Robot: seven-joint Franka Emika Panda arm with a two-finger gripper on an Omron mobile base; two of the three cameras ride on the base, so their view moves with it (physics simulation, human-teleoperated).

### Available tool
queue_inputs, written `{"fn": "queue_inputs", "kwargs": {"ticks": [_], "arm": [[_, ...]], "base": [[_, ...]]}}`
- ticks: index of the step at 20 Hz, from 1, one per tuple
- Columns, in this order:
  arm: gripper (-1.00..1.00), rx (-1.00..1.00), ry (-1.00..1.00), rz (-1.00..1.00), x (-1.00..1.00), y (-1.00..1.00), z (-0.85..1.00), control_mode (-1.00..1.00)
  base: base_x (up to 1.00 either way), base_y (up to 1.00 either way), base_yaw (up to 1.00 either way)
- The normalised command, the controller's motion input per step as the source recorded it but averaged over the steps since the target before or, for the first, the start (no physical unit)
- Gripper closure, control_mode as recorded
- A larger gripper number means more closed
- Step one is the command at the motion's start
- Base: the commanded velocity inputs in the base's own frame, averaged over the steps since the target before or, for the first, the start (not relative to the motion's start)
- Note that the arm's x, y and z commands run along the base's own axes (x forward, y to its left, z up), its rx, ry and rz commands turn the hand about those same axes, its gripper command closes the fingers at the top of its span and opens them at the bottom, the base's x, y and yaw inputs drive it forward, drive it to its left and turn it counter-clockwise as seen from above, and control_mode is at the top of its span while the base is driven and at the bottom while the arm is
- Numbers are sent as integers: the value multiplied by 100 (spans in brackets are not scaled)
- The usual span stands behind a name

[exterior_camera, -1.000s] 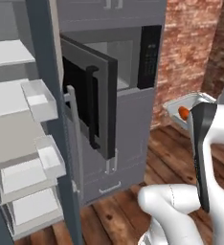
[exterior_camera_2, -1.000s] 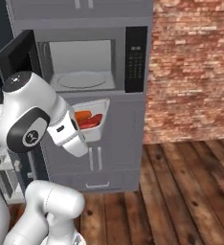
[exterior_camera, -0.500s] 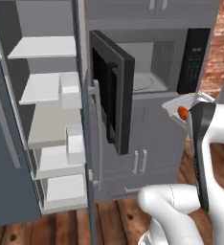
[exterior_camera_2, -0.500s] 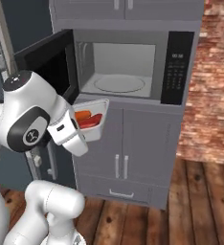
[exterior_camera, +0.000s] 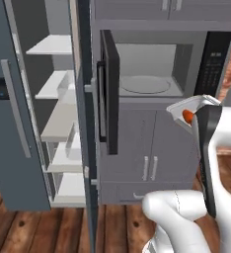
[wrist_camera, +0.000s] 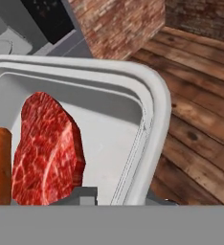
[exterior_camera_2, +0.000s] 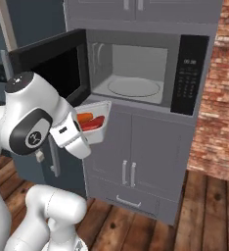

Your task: Place the tupperware containing the steak and carrot meal in the microwave. Close the microwave door and press the start button to reheat the meal.

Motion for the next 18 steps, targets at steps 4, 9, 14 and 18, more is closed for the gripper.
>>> {"fn": "queue_inputs", "kwargs": {"ticks": [4,9,14,18], "arm": [[100,0,0,0,0,0,0,100],[100,0,0,0,0,0,0,100],[100,0,0,0,0,0,0,100],[100,0,0,0,0,0,0,100]], "base": [[31,-46,18],[47,-48,12],[51,-35,10],[47,-15,11]]}}
